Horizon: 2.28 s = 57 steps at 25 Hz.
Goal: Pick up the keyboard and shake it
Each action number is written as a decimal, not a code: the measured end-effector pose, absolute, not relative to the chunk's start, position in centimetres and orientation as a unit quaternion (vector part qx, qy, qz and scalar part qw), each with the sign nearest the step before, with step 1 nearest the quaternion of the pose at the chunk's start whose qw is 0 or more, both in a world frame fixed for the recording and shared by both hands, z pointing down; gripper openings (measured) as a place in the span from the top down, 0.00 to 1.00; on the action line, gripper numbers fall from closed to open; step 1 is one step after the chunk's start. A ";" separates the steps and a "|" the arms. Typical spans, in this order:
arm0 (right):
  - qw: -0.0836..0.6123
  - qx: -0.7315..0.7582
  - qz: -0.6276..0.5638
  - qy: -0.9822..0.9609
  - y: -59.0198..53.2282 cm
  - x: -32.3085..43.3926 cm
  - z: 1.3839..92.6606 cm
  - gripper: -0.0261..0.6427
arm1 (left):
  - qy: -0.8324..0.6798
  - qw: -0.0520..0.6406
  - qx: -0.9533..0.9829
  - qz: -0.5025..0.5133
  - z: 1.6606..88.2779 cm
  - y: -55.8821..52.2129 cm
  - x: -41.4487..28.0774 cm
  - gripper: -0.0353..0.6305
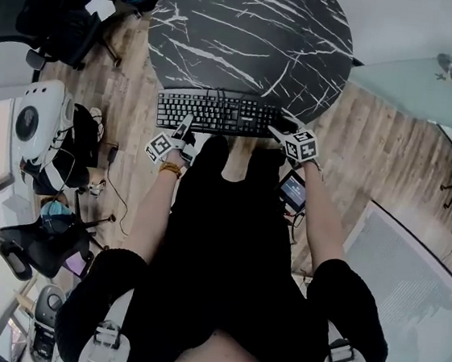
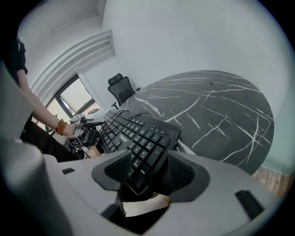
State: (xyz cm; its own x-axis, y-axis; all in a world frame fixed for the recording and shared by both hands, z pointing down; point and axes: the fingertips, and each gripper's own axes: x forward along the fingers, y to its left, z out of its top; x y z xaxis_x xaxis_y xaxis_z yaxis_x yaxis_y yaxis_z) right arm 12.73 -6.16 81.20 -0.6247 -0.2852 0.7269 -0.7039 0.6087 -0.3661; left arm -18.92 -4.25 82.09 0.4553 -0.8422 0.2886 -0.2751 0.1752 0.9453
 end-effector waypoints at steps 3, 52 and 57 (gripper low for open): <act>0.313 0.290 0.328 -0.843 -6.3 12.5 80.8 0.59 | -0.473 0.618 0.578 -0.247 81.9 -4.3 -19.2 0.70; 0.255 0.309 0.369 -0.839 -9.0 5.4 76.8 0.59 | -0.457 0.562 0.558 -0.404 75.4 -9.8 -22.6 0.84; 0.070 0.403 0.500 -0.764 -12.4 6.0 72.1 0.59 | -0.429 0.529 0.578 -0.450 70.9 -13.0 -22.9 0.84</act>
